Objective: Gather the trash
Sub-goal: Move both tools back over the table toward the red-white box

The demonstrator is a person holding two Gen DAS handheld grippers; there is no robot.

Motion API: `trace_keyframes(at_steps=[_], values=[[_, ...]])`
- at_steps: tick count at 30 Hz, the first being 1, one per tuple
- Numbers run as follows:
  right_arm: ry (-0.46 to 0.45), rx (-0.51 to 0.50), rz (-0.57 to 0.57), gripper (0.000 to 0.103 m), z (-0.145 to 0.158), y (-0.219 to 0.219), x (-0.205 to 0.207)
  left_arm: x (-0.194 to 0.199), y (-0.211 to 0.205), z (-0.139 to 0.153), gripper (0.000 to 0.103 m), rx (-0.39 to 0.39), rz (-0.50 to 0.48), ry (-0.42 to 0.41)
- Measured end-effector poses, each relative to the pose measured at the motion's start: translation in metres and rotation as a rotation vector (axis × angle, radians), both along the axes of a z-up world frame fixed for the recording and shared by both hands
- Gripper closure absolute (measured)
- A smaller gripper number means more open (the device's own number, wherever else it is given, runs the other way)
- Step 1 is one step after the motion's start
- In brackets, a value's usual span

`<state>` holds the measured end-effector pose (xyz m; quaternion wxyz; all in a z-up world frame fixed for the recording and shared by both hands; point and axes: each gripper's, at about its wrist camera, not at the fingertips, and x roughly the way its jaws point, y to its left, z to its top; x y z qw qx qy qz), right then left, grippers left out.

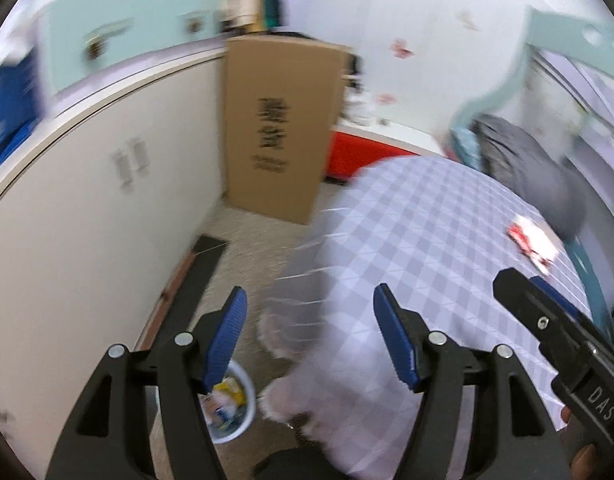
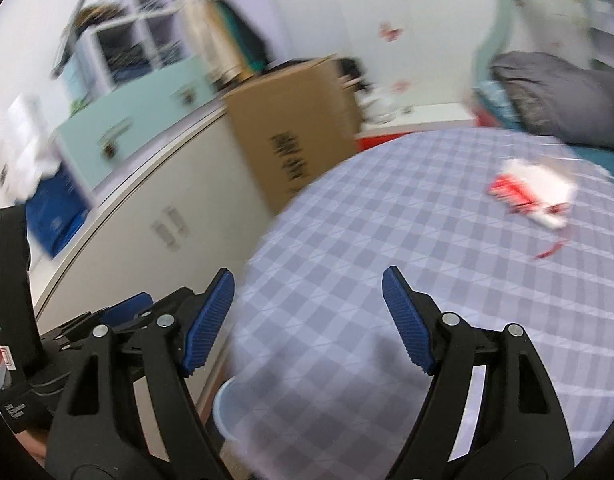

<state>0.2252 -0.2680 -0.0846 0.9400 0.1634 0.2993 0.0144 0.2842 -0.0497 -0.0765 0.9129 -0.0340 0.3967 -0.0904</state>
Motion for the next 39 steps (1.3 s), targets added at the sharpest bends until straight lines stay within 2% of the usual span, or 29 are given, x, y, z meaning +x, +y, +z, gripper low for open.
trace_keyframes(at_steps=[8,12,18,21,25,28,29,31,32,33,39], values=[[0.031,-0.012,-0.262,0.028,-0.015,-0.154,-0.019,0.021,-0.175,-0.005,0.039,-0.015,-0.280,0.041],[0.064,0.010,-0.319,0.028,-0.030,-0.205,-0.021,0.026,-0.248,-0.015,0.039,-0.009,-0.429,0.045],[0.090,0.035,-0.342,0.028,-0.044,-0.252,-0.016,0.039,-0.326,-0.036,0.039,0.106,-0.539,0.004],[0.099,0.048,-0.339,0.028,-0.049,-0.261,-0.010,0.044,-0.350,-0.045,0.039,0.175,-0.577,-0.018],[0.108,0.049,-0.325,0.028,-0.053,-0.267,-0.002,0.049,-0.369,-0.055,0.043,0.225,-0.625,-0.025],[0.114,0.046,-0.305,0.028,-0.055,-0.268,0.003,0.053,-0.372,-0.061,0.055,0.253,-0.661,-0.017],[0.117,0.047,-0.301,0.028,-0.056,-0.268,0.005,0.054,-0.373,-0.063,0.064,0.254,-0.667,-0.012],[0.118,0.055,-0.291,0.028,-0.057,-0.270,0.009,0.054,-0.375,-0.062,0.079,0.235,-0.680,-0.013],[0.119,0.057,-0.290,0.028,-0.058,-0.270,0.010,0.054,-0.376,-0.061,0.093,0.221,-0.689,-0.012],[0.120,0.057,-0.290,0.028,-0.058,-0.270,0.012,0.054,-0.376,-0.059,0.102,0.204,-0.698,-0.004],[0.131,0.079,-0.263,0.028,-0.058,-0.268,0.025,0.052,-0.354,-0.049,0.103,0.096,-0.682,-0.001]])
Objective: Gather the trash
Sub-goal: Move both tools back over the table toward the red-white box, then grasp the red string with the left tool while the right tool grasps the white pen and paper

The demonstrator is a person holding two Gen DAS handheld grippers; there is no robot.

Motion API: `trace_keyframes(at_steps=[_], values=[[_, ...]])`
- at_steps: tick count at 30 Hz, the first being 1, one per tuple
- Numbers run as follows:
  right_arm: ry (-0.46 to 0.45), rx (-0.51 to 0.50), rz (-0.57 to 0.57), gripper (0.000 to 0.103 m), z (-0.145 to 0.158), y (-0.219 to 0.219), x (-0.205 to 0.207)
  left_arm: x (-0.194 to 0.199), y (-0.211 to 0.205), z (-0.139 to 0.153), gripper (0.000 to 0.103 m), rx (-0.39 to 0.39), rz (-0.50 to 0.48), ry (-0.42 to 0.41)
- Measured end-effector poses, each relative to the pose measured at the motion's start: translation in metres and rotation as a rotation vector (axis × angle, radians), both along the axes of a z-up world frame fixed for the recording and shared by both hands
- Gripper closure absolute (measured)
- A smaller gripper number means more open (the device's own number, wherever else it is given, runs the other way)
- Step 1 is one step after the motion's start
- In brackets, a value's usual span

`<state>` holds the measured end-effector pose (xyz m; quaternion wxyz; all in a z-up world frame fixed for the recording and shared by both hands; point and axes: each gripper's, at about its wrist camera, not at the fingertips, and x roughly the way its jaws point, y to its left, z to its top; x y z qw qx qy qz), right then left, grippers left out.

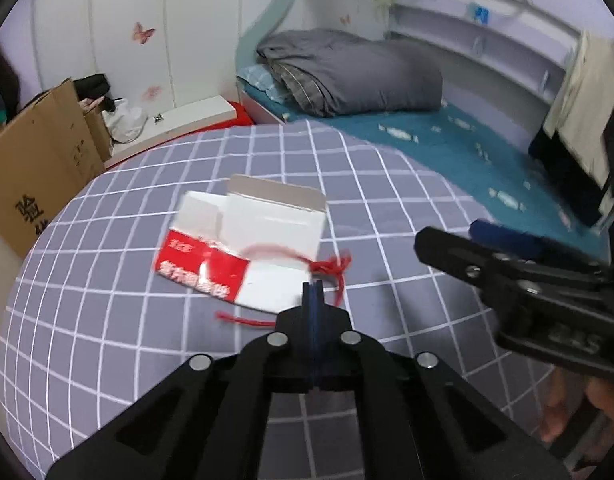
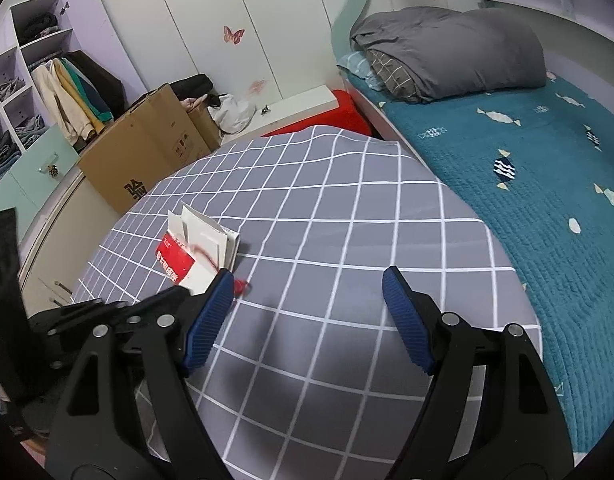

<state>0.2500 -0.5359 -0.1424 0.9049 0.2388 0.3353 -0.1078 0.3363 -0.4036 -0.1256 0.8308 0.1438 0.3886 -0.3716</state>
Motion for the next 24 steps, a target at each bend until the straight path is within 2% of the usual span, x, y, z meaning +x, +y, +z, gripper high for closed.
trace_keyframes(at_steps=[3,6,9,11,14,16,24], values=[[0.004,0.012,0.014,0.028,-0.001,0.003,0.009,0.004,0.022,0.009,0.103,-0.067,0.036,0.024],[0.000,0.022,0.009,0.028,-0.001,0.007,0.014,0.011,0.040,0.017,0.103,-0.092,0.090,0.024],[-0.020,0.014,-0.048,0.028,0.002,0.004,0.009,0.014,0.042,0.015,0.102,-0.106,0.080,0.081],[-0.030,0.019,-0.079,0.028,0.003,-0.002,0.002,0.009,0.032,0.010,0.098,-0.081,0.055,0.094],[-0.037,0.019,-0.109,0.028,0.005,-0.012,-0.010,-0.006,0.007,0.004,0.076,-0.026,-0.003,0.059],[-0.033,0.019,-0.111,0.028,0.005,-0.018,-0.014,-0.009,-0.009,-0.003,0.075,-0.003,-0.029,0.064],[-0.020,0.018,-0.104,0.028,0.000,-0.026,-0.020,-0.002,-0.036,-0.017,0.074,0.054,0.012,0.064]])
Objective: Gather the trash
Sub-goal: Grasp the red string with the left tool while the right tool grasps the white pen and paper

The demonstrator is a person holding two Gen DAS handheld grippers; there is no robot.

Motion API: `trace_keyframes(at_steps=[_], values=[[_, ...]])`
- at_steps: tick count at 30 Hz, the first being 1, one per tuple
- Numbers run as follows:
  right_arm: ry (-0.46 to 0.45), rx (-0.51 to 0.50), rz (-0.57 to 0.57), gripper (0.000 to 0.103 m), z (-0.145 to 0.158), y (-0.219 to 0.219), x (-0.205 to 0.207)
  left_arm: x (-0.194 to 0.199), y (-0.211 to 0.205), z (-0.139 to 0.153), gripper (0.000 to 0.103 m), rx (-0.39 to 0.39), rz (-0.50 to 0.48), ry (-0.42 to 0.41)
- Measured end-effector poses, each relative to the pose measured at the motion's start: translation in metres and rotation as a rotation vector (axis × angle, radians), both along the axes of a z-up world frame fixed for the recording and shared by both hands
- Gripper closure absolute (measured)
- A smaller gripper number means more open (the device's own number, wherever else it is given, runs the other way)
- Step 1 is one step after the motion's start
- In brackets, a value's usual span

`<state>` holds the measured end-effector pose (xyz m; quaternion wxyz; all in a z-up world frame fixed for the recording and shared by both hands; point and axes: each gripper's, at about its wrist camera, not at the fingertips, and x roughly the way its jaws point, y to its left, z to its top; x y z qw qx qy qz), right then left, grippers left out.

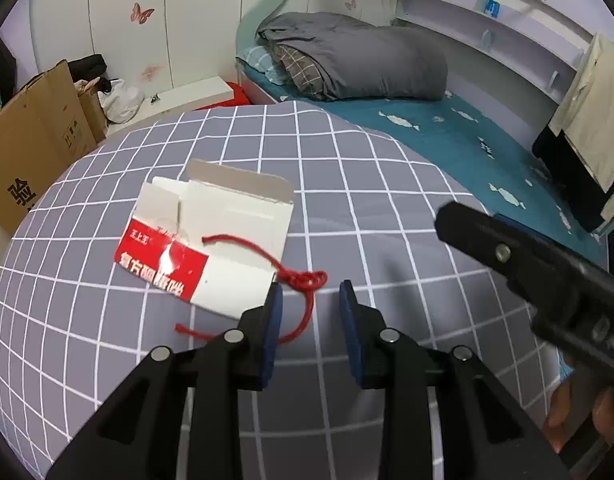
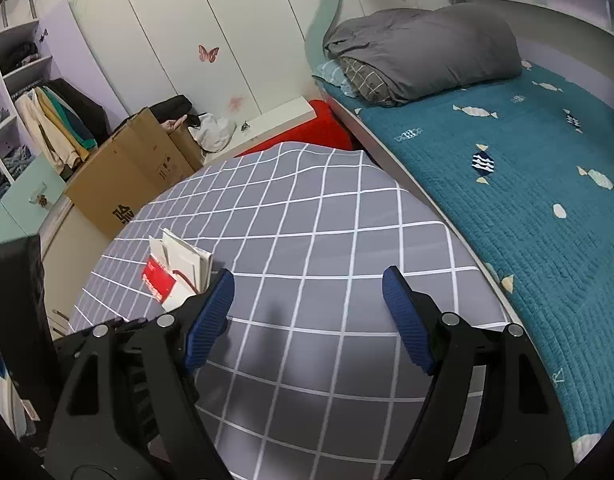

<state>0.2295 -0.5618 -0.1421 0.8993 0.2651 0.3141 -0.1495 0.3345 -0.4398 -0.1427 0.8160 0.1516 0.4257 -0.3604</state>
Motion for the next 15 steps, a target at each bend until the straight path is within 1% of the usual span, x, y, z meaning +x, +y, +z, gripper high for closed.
trace_keyframes(at_steps=[2,3,4,5,8,11,15], values=[[0.002,-0.002,0.002,0.028,-0.001,0.000,0.001,0.001,-0.006,-0.001,0.075,0.009,0.000,-0.012],[0.002,-0.002,0.006,0.028,0.000,0.000,0.002,0.001,-0.008,-0.001,0.080,0.014,0.002,-0.017],[0.001,0.002,0.011,0.028,0.000,0.000,0.002,0.000,-0.010,-0.001,0.092,0.019,0.004,-0.022],[0.000,0.004,0.016,0.028,0.000,0.000,0.003,0.000,-0.010,-0.001,0.099,0.021,0.008,-0.022],[-0.004,0.005,0.036,0.028,0.002,0.006,0.009,0.001,0.002,0.006,0.100,-0.044,0.014,-0.005],[0.001,0.012,0.082,0.028,0.002,0.013,0.022,0.002,0.021,0.018,0.100,-0.106,0.035,-0.004],[0.014,0.027,0.154,0.028,-0.001,0.027,0.047,0.012,0.063,0.039,0.100,-0.168,0.120,-0.033]])
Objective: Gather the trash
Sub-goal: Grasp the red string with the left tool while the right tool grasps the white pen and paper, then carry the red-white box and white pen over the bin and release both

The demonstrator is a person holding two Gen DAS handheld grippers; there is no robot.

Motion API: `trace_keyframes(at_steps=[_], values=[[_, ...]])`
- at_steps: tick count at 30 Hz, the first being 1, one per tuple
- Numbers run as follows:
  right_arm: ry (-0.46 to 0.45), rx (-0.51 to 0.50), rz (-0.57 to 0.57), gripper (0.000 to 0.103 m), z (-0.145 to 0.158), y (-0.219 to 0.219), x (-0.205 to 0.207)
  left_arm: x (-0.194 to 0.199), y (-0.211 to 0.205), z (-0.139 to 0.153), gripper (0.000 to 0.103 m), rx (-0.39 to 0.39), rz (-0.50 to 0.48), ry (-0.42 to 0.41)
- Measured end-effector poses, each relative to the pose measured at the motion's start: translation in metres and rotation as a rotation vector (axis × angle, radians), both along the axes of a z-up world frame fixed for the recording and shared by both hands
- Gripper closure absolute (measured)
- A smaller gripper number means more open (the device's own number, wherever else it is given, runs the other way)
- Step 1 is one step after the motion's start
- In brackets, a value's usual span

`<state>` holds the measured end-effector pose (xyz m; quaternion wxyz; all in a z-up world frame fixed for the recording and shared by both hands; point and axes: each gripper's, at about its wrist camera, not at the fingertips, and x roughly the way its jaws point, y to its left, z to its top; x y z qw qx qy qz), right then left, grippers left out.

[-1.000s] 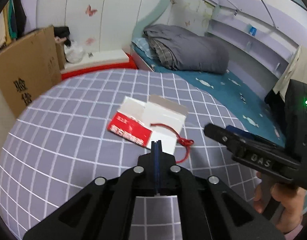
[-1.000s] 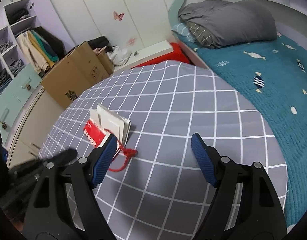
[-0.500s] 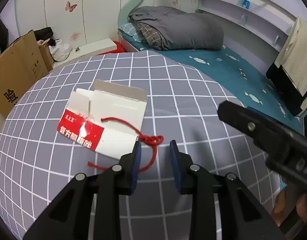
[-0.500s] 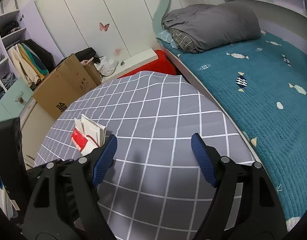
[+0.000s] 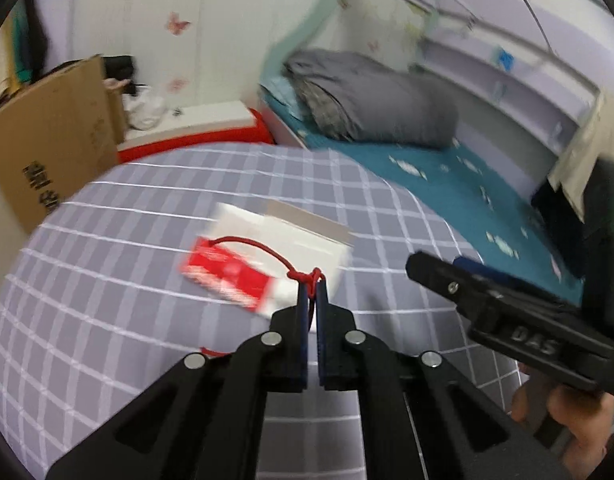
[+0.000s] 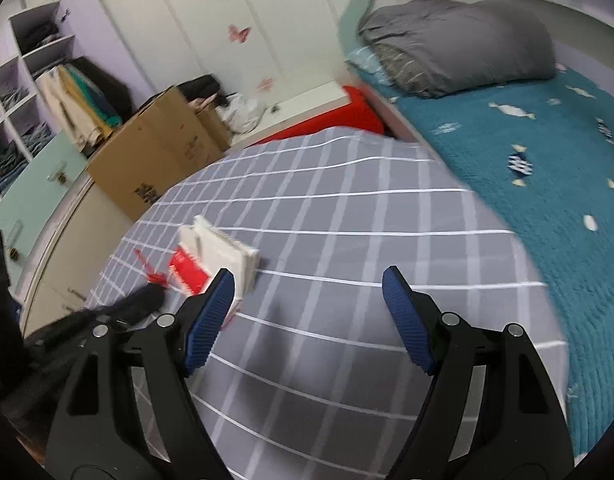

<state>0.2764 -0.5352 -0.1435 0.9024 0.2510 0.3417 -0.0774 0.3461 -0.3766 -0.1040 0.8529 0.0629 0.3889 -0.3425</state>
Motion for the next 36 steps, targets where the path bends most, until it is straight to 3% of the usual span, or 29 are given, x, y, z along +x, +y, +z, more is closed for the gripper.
trace_keyframes(at_steps=[9,11,12,13,16,21,29,36], values=[[0.029,-0.005,0.146,0.028,-0.011,0.024,0.063,0.030,0.081,0.021,0.100,-0.004,0.198,-0.036],[0.044,-0.006,0.181,0.042,-0.014,0.032,0.070,0.033,0.093,0.022,0.100,-0.001,0.217,-0.034],[0.054,-0.028,0.190,0.056,-0.014,0.037,0.071,0.035,0.100,0.022,0.100,0.000,0.225,-0.031],[0.061,-0.049,0.195,0.064,-0.014,0.042,0.072,0.036,0.106,0.022,0.100,0.000,0.232,-0.025],[0.044,0.001,0.231,0.076,-0.013,0.051,0.065,0.034,0.123,0.021,0.100,-0.001,0.246,-0.021],[-0.019,-0.011,0.256,0.094,0.005,0.083,0.042,0.026,0.149,0.021,0.100,-0.011,0.267,-0.008],[-0.098,-0.045,0.326,0.095,0.044,0.164,0.007,-0.001,0.207,0.030,0.100,-0.028,0.322,-0.019],[-0.147,-0.068,0.491,0.095,0.066,0.289,-0.013,-0.044,0.300,0.035,0.100,-0.037,0.416,-0.050]])
